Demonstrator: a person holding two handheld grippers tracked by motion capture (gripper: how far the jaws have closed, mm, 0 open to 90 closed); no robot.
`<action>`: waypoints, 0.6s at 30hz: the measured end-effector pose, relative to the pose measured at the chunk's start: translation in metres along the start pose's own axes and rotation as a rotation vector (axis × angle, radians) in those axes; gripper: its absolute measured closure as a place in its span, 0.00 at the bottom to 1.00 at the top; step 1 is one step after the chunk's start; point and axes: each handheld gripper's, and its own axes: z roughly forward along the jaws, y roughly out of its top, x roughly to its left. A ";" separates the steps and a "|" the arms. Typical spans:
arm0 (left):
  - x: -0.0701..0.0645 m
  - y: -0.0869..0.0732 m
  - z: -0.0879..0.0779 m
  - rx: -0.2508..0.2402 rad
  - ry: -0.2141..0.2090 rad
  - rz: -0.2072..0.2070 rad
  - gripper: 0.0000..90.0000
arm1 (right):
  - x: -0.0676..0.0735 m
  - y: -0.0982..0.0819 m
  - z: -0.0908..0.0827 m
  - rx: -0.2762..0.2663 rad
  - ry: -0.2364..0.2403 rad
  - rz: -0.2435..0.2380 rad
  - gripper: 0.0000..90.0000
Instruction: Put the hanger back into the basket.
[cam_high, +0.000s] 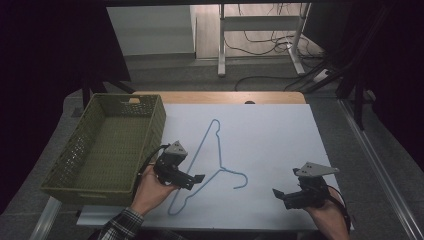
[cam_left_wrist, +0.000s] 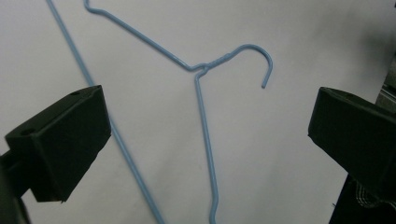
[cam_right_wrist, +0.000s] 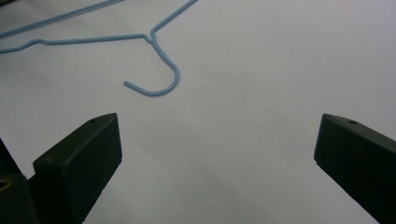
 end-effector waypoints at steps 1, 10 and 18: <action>0.000 0.002 0.008 0.014 0.000 -0.001 0.00 | 0.000 0.000 0.000 0.004 0.001 0.000 0.01; -0.001 0.003 0.039 0.079 0.038 0.020 0.10 | 0.000 -0.001 0.003 0.017 0.008 -0.007 0.01; -0.002 0.002 0.056 0.102 0.019 0.036 0.44 | 0.001 -0.002 0.005 0.031 0.012 -0.015 0.01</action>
